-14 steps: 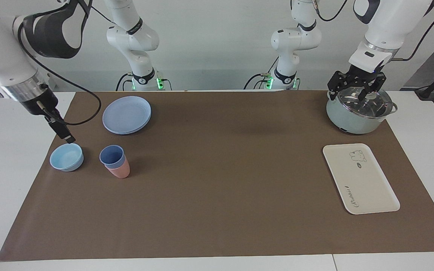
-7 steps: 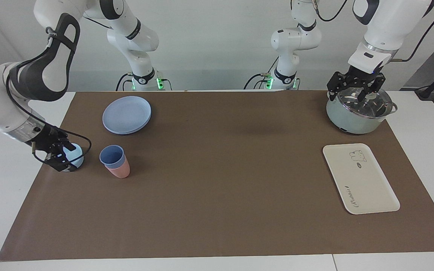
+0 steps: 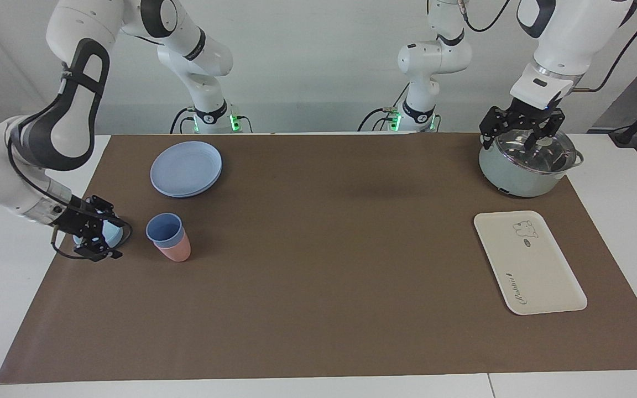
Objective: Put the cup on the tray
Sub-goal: 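Move the right gripper toward the nested blue and pink cups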
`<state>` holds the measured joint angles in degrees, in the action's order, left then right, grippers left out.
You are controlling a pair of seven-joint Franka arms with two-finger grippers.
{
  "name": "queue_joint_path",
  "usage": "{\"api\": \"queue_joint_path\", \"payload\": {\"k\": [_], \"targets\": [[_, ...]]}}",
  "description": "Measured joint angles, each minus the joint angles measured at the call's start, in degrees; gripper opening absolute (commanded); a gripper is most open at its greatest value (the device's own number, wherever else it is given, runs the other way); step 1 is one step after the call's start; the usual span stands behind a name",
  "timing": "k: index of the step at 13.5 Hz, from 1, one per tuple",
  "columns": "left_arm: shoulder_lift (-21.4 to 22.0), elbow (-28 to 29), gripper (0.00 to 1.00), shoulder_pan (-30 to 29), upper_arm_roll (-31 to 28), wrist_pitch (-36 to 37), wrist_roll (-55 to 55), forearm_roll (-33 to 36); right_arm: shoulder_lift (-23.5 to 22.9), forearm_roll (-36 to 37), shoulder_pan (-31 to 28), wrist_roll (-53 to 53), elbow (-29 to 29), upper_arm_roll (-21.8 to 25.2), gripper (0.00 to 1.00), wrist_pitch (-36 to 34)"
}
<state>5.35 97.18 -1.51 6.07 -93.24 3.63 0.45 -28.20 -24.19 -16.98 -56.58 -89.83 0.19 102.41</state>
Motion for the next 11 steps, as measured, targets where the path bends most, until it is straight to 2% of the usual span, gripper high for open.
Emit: {"api": "queue_joint_path", "payload": {"k": [4, 11], "targets": [[0.0, 0.0, 1.00, 0.0, 0.0, -0.1, 0.0, 0.0, -2.0, -5.1, 0.0, 2.5, -4.4, -0.2, 0.95, 2.7], [0.1, 0.0, 1.00, 0.1, 0.0, -0.2, 0.0, 0.0, -1.6, -11.9, 0.4, 5.7, -9.1, -0.7, 0.94, 5.4]]}}
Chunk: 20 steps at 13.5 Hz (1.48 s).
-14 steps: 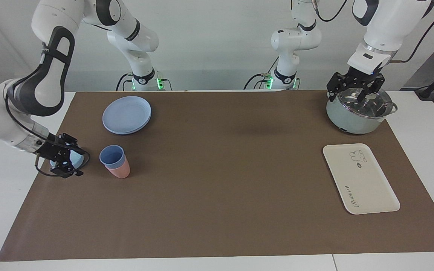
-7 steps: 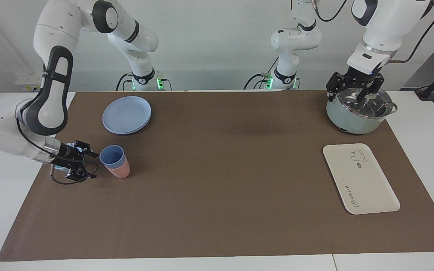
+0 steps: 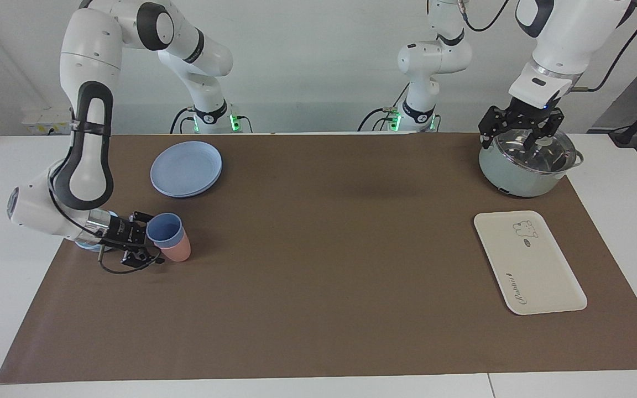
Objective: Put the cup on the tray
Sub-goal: 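Move the right gripper toward the nested blue and pink cups, then close the right gripper around the pink outer cup, then lift the cups with the right gripper while the left gripper approaches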
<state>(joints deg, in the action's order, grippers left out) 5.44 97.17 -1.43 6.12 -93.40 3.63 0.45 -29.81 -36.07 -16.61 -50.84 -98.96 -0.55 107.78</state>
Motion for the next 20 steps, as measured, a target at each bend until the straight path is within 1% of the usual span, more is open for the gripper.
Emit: {"api": "queue_joint_path", "payload": {"k": [3, 6, 7, 8, 9, 10, 13, 16, 18, 20], "targets": [[0.0, 0.0, 1.00, 0.1, 0.0, 0.0, 0.0, 0.0, 0.1, -2.1, 0.4, 0.4, -0.5, -0.2, 0.93, 0.8], [0.0, 0.2, 1.00, 0.3, 0.0, 0.0, 0.0, 0.0, 0.2, -4.8, 0.7, 0.5, -0.9, -0.4, 0.84, 0.8], [0.0, 0.3, 1.00, 0.4, 0.1, 0.0, 0.0, 0.0, 0.3, -5.9, 1.0, 0.6, -1.3, -0.4, 0.79, 0.8], [0.0, 0.4, 1.00, 0.4, 0.1, 0.0, 0.0, 0.0, 0.5, -7.2, 1.4, 0.6, -1.7, -0.4, 0.69, 0.8], [0.0, 0.5, 1.00, 0.5, 0.1, 0.0, 0.0, 0.0, 0.7, -8.3, 1.8, 0.6, -2.2, -0.4, 0.45, 0.8], [0.0, 0.6, 1.00, 0.6, 0.2, 0.0, 0.0, 0.0, 0.9, -8.8, 2.1, 0.7, -2.6, -0.5, 0.00, 0.8], [0.2, 0.8, 1.00, 1.2, 0.2, 0.0, 0.0, 0.0, 1.7, -9.0, 2.8, 3.4, -3.3, -0.5, 0.00, -2.2], [0.3, 0.8, 1.00, 1.2, 0.2, 0.0, -1.3, 0.0, 3.9, -9.3, 6.1, 2.6, -3.7, -0.7, 0.00, -3.3], [0.4, 0.8, 1.00, 1.4, 0.7, 0.0, -7.2, -1.1, 7.2, -9.5, 9.7, -2.5, -4.3, -0.7, 0.00, -3.3], [0.5, 0.8, 1.00, 2.9, 0.9, -0.3, -14.4, -3.9, 11.0, -9.5, 13.6, -8.7, -4.7, -0.8, 0.00, -3.3]]}}
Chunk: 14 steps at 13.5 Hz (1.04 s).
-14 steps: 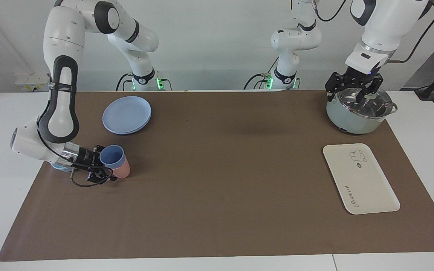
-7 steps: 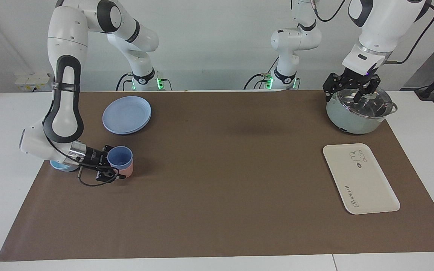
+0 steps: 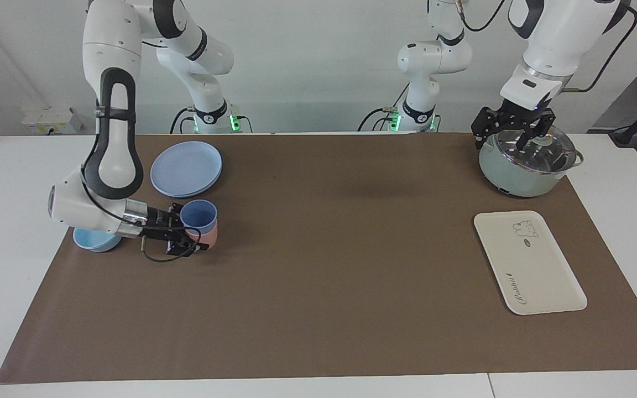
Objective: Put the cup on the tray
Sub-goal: 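Lift the cups with the right gripper while the left gripper approaches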
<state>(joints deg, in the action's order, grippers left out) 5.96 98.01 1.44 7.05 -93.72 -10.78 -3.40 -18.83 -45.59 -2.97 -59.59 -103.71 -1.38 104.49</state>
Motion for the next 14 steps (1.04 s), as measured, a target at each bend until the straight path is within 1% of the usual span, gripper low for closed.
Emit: {"api": "queue_joint_path", "payload": {"k": [1, 3, 7, 10, 11, 12, 13, 14], "targets": [[0.0, 0.0, 1.00, 1.0, 0.0, -0.8, -3.8, -1.6, 1.8, 0.0, 2.0, -3.3, -0.1, 0.0, 0.00, 0.0], [0.0, 0.6, 1.00, 3.6, 0.1, -5.0, -12.5, -4.5, 5.1, 0.0, 5.6, -9.8, -0.1, -0.1, 0.00, 0.1], [0.0, 4.0, 1.00, 13.9, 0.5, -18.5, -32.3, -5.2, 10.2, -0.1, 11.1, -22.5, 0.3, -0.1, 0.00, 0.4], [-0.8, 4.9, 0.98, 19.5, 0.5, -28.0, -44.0, -5.8, 13.0, -0.1, 13.9, -26.9, 0.3, -0.1, 0.00, 0.4], [-1.1, 4.8, 0.91, 20.7, 0.5, -30.4, -47.1, -6.5, 13.6, -0.1, 14.8, -28.0, 0.4, -0.1, 0.00, 0.4], [-1.5, 4.0, 0.80, 21.7, 0.5, -31.5, -49.3, -7.1, 14.1, -0.1, 15.7, -29.0, 0.4, -0.1, 0.00, 0.4], [-2.0, 2.4, 0.73, 22.5, 0.5, -31.4, -50.5, -7.3, 14.4, -0.1, 16.4, -29.8, 0.5, -0.1, 0.00, 0.4], [-2.5, 0.5, 0.70, 23.3, 0.6, -30.7, -51.2, -7.3, 14.5, -0.1, 17.2, -30.6, 0.5, -0.1, 0.00, 0.5]]}}
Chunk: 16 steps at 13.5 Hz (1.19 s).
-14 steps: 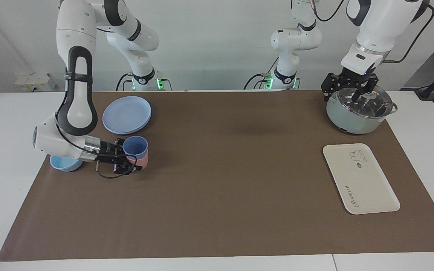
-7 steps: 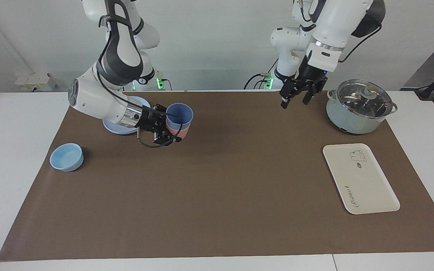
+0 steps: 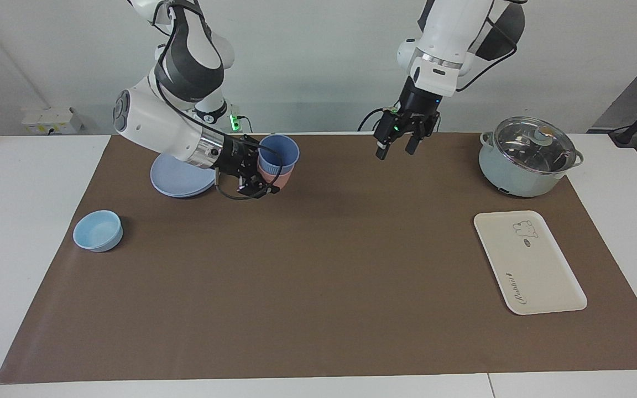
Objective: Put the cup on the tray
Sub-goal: 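Lift the cups with the right gripper while the left gripper approaches, then grasp the rim of the inner blue cup with the left gripper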
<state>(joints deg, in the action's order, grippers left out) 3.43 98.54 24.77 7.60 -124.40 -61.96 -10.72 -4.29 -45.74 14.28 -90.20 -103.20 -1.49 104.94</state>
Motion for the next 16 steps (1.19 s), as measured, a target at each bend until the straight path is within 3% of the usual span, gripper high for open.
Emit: {"api": "queue_joint_path", "payload": {"k": [3, 6, 8, 13, 14, 15, 16], "targets": [[-1.5, -4.5, 0.63, 1.7, 0.2, 3.8, -1.1, 0.0, 0.0, 0.2, 2.9, -3.3, -0.1, 0.0, 0.00, 3.3], [-2.7, -5.6, 0.61, 2.4, 1.8, 5.0, -1.1, 0.5, -0.3, 0.7, 5.4, -5.6, -0.6, 0.0, 0.00, 6.9], [-2.9, -5.0, 0.48, 2.6, 1.9, 6.2, -0.8, 1.2, -0.7, 2.2, 7.1, -6.0, -1.4, 0.0, 0.00, 8.0], [-2.9, -4.5, 0.47, 2.7, 1.6, 10.9, 4.9, 3.5, -0.7, 2.7, 8.2, -6.1, -2.0, 0.0, 0.00, 8.7], [-2.9, -4.5, 0.33, 2.6, 1.4, 11.4, 5.7, 3.5, -0.7, 2.7, 8.3, -6.1, -2.0, 0.0, 0.00, 8.7], [-2.9, -4.3, 0.00, 2.6, 1.3, 11.7, 6.1, 3.5, -0.7, 2.7, 8.3, -6.1, -2.0, 0.0, 0.00, 8.7], [-2.8, -3.8, 0.00, 2.6, 1.3, 11.7, 6.2, 3.6, -0.7, 2.7, 8.3, -6.1, -2.0, 0.0, 0.00, 8.7]]}}
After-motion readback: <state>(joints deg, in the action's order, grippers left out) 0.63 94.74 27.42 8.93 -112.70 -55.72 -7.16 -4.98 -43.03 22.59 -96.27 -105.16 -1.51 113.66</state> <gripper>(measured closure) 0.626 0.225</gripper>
